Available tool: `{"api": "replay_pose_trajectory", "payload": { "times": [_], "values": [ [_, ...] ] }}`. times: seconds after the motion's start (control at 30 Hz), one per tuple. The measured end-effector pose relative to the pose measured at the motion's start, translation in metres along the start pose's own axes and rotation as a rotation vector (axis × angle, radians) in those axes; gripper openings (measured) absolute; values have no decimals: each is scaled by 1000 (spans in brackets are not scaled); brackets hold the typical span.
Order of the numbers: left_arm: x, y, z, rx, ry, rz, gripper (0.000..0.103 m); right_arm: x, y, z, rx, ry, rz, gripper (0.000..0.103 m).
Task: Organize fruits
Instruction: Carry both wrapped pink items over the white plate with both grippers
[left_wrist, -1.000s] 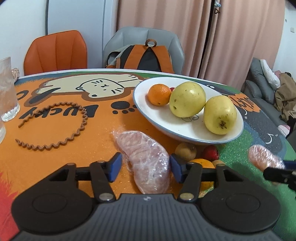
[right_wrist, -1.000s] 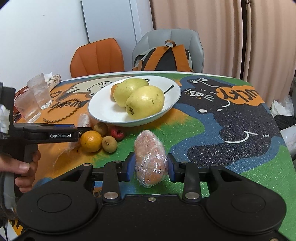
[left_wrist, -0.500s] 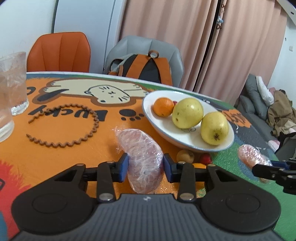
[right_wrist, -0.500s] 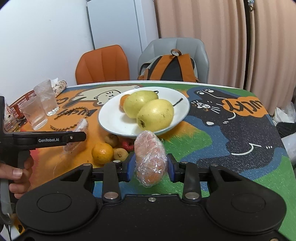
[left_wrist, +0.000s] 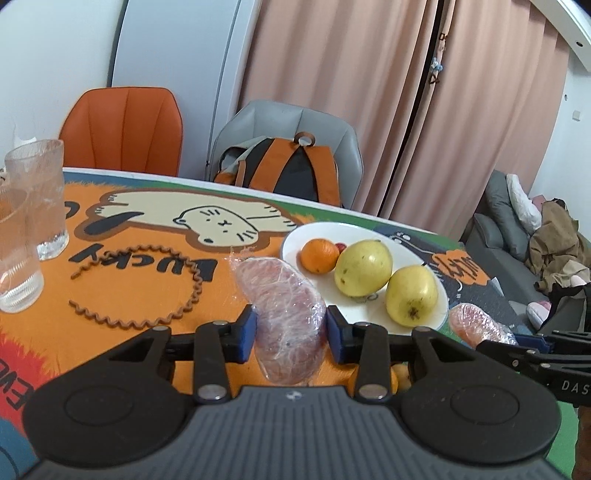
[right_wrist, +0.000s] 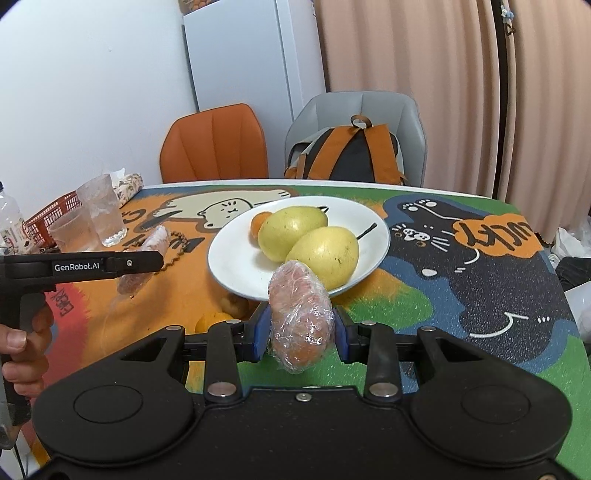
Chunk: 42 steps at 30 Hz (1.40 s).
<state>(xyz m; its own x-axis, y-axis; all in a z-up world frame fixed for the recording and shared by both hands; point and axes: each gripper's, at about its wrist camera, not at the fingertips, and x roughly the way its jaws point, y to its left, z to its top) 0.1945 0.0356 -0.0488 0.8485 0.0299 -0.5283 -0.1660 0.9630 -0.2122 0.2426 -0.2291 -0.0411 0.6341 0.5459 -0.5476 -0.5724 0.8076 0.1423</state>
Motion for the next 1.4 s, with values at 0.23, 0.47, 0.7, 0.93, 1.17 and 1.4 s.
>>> {"api": "replay_pose_trajectory", "payload": {
  "times": [0.23,0.47,0.7,0.93,1.17,1.4],
  "values": [
    [3,-10,12,10,-17,-17,38,-1,-5,9,-4,-20,-10,33],
    [12,-17,25,-1,-28,-30,38,1,-13,16,8,-35,-21,33],
    [24,-25,36,-22,-32,-51,38,3,-20,22,14,-49,-27,33],
    [34,-34,48,-23,-36,-84,38,9,-27,27,20,-49,-31,33],
    [48,-39,52,-46,-19,-80,38,14,-34,31,32,-53,-32,34],
    [69,-43,54,-95,10,-67,39,19,-42,35,43,-55,-31,34]
  ]
}}
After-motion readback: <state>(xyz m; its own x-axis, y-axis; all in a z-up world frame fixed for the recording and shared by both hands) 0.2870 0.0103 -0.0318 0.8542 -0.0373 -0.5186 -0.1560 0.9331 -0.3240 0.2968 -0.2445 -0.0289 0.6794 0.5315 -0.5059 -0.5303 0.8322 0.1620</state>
